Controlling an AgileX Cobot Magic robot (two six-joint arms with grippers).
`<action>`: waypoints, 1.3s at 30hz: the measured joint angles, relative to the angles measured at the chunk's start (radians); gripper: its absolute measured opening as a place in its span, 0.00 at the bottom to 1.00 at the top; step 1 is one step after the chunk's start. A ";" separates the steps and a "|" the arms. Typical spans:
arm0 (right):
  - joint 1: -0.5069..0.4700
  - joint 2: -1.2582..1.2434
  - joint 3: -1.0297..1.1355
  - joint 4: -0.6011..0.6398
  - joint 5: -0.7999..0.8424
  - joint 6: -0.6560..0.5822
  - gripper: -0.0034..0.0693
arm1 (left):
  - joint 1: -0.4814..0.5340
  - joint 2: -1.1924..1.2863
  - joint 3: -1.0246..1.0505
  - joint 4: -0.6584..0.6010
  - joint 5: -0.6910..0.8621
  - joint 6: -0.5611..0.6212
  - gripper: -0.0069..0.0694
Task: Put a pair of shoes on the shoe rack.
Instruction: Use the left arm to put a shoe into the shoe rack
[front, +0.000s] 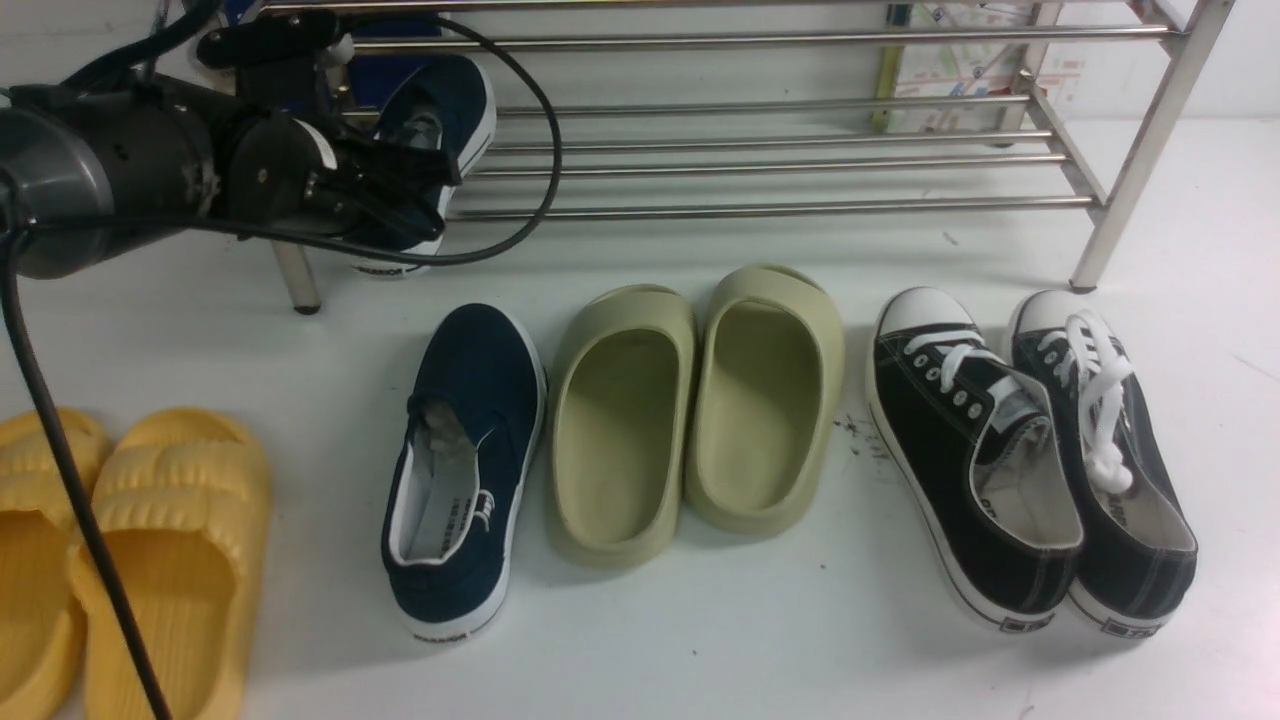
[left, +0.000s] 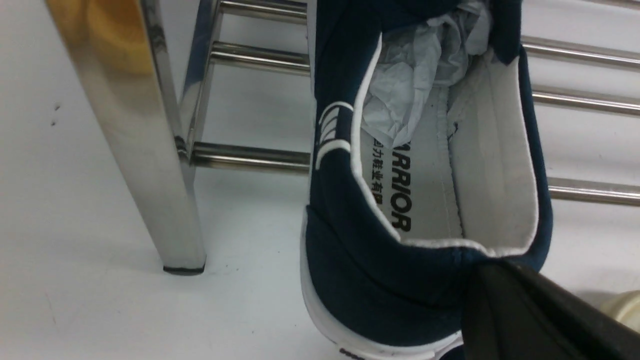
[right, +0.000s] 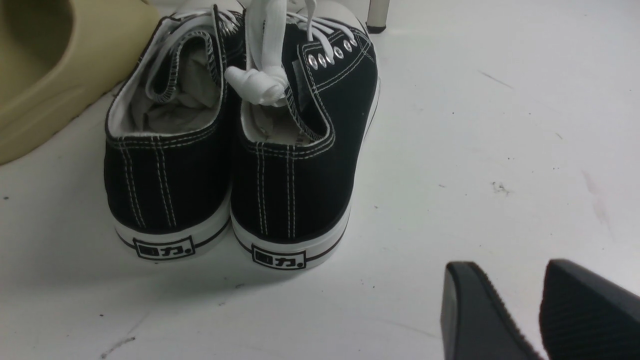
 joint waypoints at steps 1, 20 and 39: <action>0.000 0.000 0.000 0.000 0.000 0.000 0.38 | 0.000 0.000 0.000 0.000 -0.003 0.000 0.07; 0.000 0.000 0.000 0.000 0.000 0.000 0.38 | 0.055 0.040 0.000 -0.003 -0.159 -0.002 0.07; 0.000 0.000 0.000 0.000 0.000 0.000 0.38 | 0.053 -0.051 0.000 0.000 0.047 -0.026 0.51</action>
